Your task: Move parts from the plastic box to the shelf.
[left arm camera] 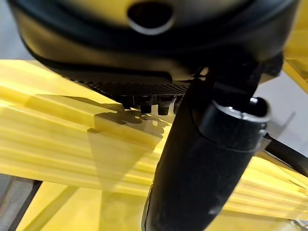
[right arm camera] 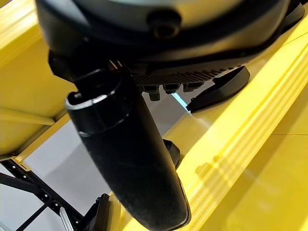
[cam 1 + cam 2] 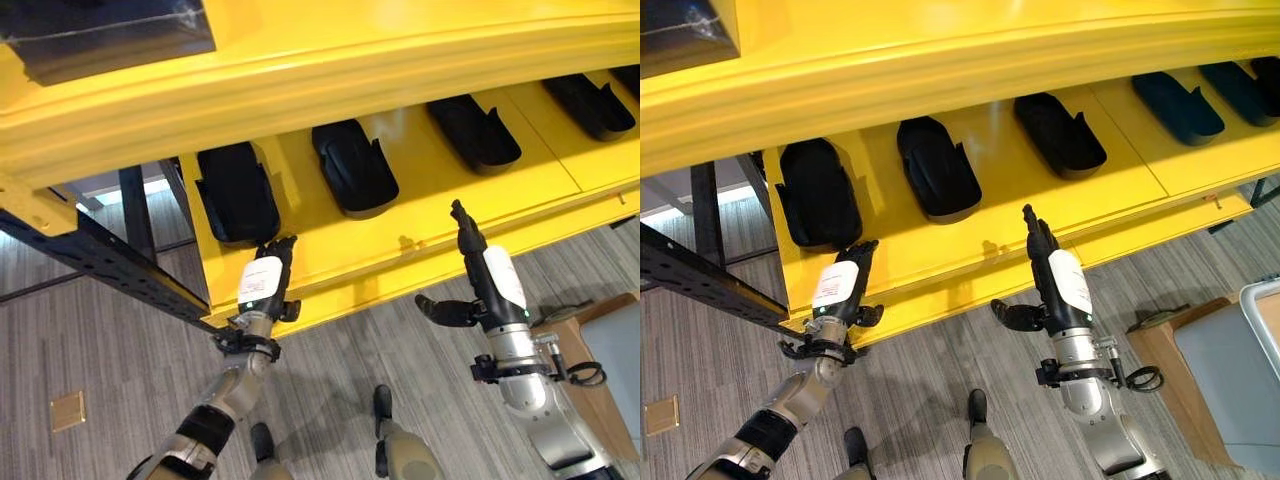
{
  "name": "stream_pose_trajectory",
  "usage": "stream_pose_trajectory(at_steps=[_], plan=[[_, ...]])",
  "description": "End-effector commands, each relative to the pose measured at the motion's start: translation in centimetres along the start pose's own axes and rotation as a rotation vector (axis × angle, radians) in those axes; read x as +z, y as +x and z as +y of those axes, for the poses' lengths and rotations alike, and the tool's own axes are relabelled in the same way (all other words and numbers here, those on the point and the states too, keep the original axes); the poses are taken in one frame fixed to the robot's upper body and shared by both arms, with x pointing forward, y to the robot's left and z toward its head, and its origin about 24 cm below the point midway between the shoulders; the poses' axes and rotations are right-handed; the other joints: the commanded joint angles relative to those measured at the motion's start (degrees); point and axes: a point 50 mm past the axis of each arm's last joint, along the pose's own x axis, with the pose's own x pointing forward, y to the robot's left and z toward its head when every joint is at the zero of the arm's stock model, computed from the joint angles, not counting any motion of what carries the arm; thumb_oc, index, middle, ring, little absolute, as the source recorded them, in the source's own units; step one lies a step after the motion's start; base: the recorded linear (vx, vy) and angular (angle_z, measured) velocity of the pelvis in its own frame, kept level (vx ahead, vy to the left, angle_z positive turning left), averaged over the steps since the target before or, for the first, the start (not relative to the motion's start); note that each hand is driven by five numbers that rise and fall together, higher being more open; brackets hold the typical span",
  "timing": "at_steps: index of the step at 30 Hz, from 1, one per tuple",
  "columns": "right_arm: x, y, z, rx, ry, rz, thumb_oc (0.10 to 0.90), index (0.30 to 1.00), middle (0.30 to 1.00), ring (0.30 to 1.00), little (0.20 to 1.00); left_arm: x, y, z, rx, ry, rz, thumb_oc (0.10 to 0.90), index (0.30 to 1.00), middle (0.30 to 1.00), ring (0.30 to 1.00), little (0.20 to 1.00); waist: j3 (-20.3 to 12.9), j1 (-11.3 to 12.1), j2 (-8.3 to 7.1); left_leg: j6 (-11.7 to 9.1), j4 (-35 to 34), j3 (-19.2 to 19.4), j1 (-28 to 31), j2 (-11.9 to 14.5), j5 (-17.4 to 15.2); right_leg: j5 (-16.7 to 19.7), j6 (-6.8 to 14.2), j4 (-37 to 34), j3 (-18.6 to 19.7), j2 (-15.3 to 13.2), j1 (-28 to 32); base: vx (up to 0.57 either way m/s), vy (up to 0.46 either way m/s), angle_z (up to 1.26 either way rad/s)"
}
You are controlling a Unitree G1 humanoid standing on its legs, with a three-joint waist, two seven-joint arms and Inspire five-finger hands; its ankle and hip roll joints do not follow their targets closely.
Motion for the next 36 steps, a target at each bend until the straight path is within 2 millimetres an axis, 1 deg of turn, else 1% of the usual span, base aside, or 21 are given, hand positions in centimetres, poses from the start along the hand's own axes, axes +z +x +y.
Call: stream_pose_trajectory(at_steps=[1,11,16,18,19,20,24,25,30,33,34,35,36], plan=[[4.5,2.3,-3.1,-0.182,0.046,-0.257,0.900,1.000,1.000,1.000,1.000,-4.0,-0.1,1.7,0.047,-0.001,0.160,0.900,1.000,1.000,1.000,1.000,-0.37,0.08,-3.19,0.00,-0.38,0.66,5.65,-0.45,-2.42,-4.73,0.76,4.21,-1.65,-0.49,1.39,0.00,0.000,0.00],[4.5,2.4,-3.1,-0.184,0.044,-0.253,0.900,1.000,1.000,1.000,1.000,-3.9,-0.1,2.0,0.053,-0.006,0.148,0.900,1.000,1.000,1.000,1.000,-0.60,0.20,-3.21,-0.01,-0.38,0.67,5.84,-0.51,-2.57,-4.68,0.73,4.05,-1.63,-0.54,1.68,0.00,0.000,0.00],[4.4,2.5,-3.2,-0.193,0.043,-0.251,0.900,1.000,1.000,1.000,1.000,-3.0,0.2,2.3,0.062,-0.021,0.105,0.900,1.000,1.000,1.000,1.000,-0.72,0.14,-3.10,0.01,-0.38,0.78,5.96,-0.56,-2.62,-4.68,0.69,4.10,-1.53,-0.49,1.68,0.00,0.000,0.00],[4.4,2.5,-3.3,-0.203,0.040,-0.250,0.900,1.000,1.000,1.000,1.000,-1.9,0.5,3.0,0.080,-0.036,0.041,0.900,1.000,1.000,1.000,1.000,-0.79,0.09,-2.86,0.03,-0.38,0.77,6.06,-0.55,-2.66,-4.70,0.67,4.08,-1.43,-0.45,1.73,0.00,0.000,0.00],[4.4,2.5,-3.3,-0.203,0.041,-0.250,0.900,1.000,1.000,1.000,1.000,-1.9,0.5,3.0,0.080,-0.036,0.041,0.900,1.000,1.000,1.000,1.000,-0.78,0.11,-2.86,0.03,-0.38,0.78,6.08,-0.55,-2.67,-4.70,0.67,4.08,-1.43,-0.44,1.75,0.00,0.000,0.00],[4.4,2.6,-3.3,-0.207,0.041,-0.249,0.900,1.000,1.000,1.000,1.000,-1.2,0.6,3.2,0.085,-0.042,0.005,0.900,1.000,1.000,1.000,1.000,-0.79,0.15,-2.77,0.05,-0.38,0.70,6.07,-0.54,-2.65,-4.73,0.66,4.10,-1.43,-0.44,1.77,0.00,0.000,0.00],[4.4,2.6,-3.4,-0.208,0.041,-0.250,0.900,1.000,1.000,1.000,1.000,-0.3,0.6,3.4,0.082,-0.048,-0.047,0.900,1.000,1.000,1.000,1.000,-0.91,0.16,-2.71,0.07,-0.38,0.64,6.10,-0.48,-2.64,-4.76,0.64,4.12,-1.43,-0.46,1.84,0.00,0.000,0.00],[4.4,2.7,-3.4,-0.212,0.040,-0.249,0.900,1.000,1.000,1.000,1.000,0.3,0.4,3.8,0.078,-0.063,-0.090,0.900,1.000,1.000,1.000,1.000,-0.96,0.22,-2.56,0.05,-0.38,0.58,6.11,-0.47,-2.64,-4.76,0.61,4.04,-1.50,-0.43,2.02,0.00,0.000,0.00],[4.5,2.7,-3.5,-0.221,0.041,-0.253,0.900,1.000,1.000,1.000,1.000,1.8,-0.4,4.7,0.082,-0.129,-0.192,0.900,1.000,1.000,1.000,1.000,-1.23,0.64,-2.27,0.05,-0.38,0.30,6.14,-0.52,-2.62,-4.62,0.57,3.77,-1.76,-0.46,2.39,0.00,-0.002,0.01],[4.5,2.7,-3.6,-0.225,0.043,-0.254,0.900,1.000,1.000,1.000,1.000,2.3,-0.9,5.1,0.071,-0.162,-0.230,0.900,1.000,1.000,1.000,1.000,-1.38,0.77,-2.13,0.05,-0.38,0.14,6.16,-0.50,-2.64,-4.61,0.58,3.60,-1.96,-0.48,2.63,0.00,-0.003,0.01],[4.6,2.7,-3.7,-0.226,0.043,-0.260,0.900,1.000,1.000,1.000,1.000,2.8,-1.4,5.6,0.073,-0.194,-0.279,0.900,1.000,1.000,1.000,1.000,-1.49,0.98,-1.92,0.08,-0.38,-0.06,6.14,-0.51,-2.64,-4.58,0.57,3.54,-2.08,-0.50,2.85,0.00,0.000,0.00],[4.6,2.7,-3.7,-0.226,0.044,-0.260,0.900,1.000,1.000,1.000,1.000,2.8,-1.5,5.7,0.071,-0.195,-0.279,0.900,1.000,1.000,1.000,1.000,-1.53,0.95,-1.94,0.08,-0.38,-0.07,6.15,-0.50,-2.64,-4.57,0.57,3.52,-2.09,-0.49,2.87,0.00,0.000,0.00],[4.7,2.6,-3.8,-0.229,0.048,-0.269,0.900,1.000,1.000,1.000,1.000,3.2,-2.3,6.2,0.058,-0.271,-0.322,0.900,1.000,1.000,1.000,1.000,-1.75,1.21,-1.71,0.11,-0.38,-0.13,6.19,-0.56,-2.67,-4.54,0.57,3.41,-2.25,-0.48,3.03,-0.01,0.000,0.04]])
